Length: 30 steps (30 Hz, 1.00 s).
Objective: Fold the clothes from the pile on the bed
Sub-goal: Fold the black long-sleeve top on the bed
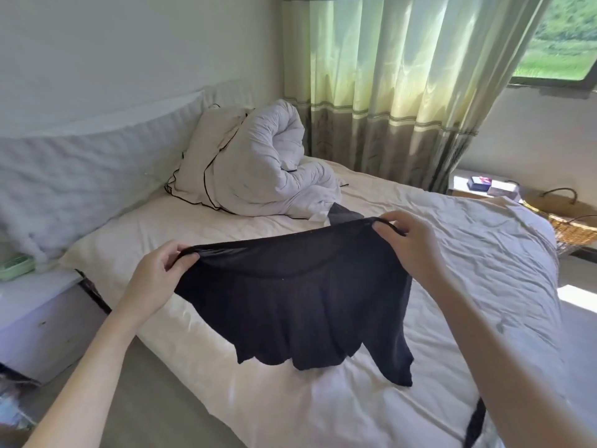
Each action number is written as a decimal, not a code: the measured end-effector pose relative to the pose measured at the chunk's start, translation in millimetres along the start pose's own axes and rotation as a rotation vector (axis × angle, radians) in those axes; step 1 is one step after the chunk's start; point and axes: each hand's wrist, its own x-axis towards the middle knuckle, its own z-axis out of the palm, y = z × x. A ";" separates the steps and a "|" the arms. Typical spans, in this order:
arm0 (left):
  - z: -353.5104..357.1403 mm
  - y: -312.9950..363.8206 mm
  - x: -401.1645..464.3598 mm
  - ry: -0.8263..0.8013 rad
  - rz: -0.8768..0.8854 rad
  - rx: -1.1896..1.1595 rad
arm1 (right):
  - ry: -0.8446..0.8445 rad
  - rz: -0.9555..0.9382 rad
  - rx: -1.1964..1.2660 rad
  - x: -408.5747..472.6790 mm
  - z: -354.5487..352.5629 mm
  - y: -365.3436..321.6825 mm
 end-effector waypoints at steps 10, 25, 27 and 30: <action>-88.8 45.3 11.6 0.382 0.223 0.031 | 0.275 -0.156 -0.306 -21.2 8.3 -96.6; -154.2 -29.7 86.3 0.405 0.182 0.112 | 0.367 -0.251 -0.530 37.1 131.5 -126.7; -151.4 -59.4 107.0 0.378 0.159 0.204 | 0.314 -0.258 -0.561 61.3 163.5 -111.1; -143.4 -108.5 148.8 0.336 0.145 0.319 | 0.219 -0.243 -0.598 104.9 219.2 -81.7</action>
